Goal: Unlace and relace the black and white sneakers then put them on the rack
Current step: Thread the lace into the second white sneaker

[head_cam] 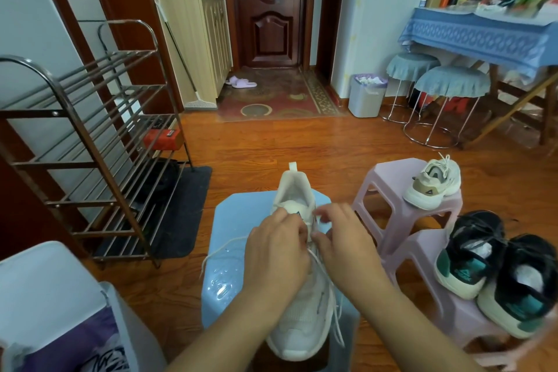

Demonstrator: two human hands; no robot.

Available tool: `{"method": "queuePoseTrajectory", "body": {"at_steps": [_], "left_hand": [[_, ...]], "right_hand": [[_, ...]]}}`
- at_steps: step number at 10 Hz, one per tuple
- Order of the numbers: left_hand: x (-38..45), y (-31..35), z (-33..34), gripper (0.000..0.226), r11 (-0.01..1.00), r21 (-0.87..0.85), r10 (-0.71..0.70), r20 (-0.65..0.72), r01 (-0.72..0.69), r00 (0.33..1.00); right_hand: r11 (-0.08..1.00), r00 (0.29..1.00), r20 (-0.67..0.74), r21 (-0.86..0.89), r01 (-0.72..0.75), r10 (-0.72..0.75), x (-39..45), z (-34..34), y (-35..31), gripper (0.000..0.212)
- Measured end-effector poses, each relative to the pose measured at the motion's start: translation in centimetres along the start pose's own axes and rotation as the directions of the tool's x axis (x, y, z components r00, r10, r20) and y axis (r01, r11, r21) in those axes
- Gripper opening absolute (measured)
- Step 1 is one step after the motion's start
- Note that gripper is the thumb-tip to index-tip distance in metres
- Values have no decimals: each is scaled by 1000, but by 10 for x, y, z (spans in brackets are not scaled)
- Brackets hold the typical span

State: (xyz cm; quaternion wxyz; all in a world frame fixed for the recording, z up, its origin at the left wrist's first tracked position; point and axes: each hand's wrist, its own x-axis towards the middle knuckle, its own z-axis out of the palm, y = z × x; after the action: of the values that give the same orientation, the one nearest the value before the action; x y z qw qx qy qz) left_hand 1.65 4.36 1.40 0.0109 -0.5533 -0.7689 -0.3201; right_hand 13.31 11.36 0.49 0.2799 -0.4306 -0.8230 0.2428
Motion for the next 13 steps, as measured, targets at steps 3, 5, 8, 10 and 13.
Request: {"method": "queuePoseTrajectory", "body": {"at_steps": [3, 5, 8, 10, 13], "left_hand": [[9, -39, -59, 11, 846, -481, -355, -184, 231, 916], [20, -98, -110, 20, -365, -920, -583, 347, 145, 735], [-11, -61, -64, 39, 954, 280, -41, 477, -108, 878], [-2, -98, -103, 40, 940, 335, -171, 311, 61, 935], [-23, -178, -149, 36, 791, 292, -505, -182, 537, 844]], "right_hand": [[968, 957, 201, -95, 231, -209, 6, -7, 10, 48], [990, 943, 311, 100, 96, -123, 14, -14, 8, 62], [988, 932, 340, -31, 148, -129, 10, -19, 6, 77], [977, 935, 319, -91, 191, -153, 8, -21, 2, 80], [967, 942, 293, -139, 214, -166, 8, -14, -8, 80]]}}
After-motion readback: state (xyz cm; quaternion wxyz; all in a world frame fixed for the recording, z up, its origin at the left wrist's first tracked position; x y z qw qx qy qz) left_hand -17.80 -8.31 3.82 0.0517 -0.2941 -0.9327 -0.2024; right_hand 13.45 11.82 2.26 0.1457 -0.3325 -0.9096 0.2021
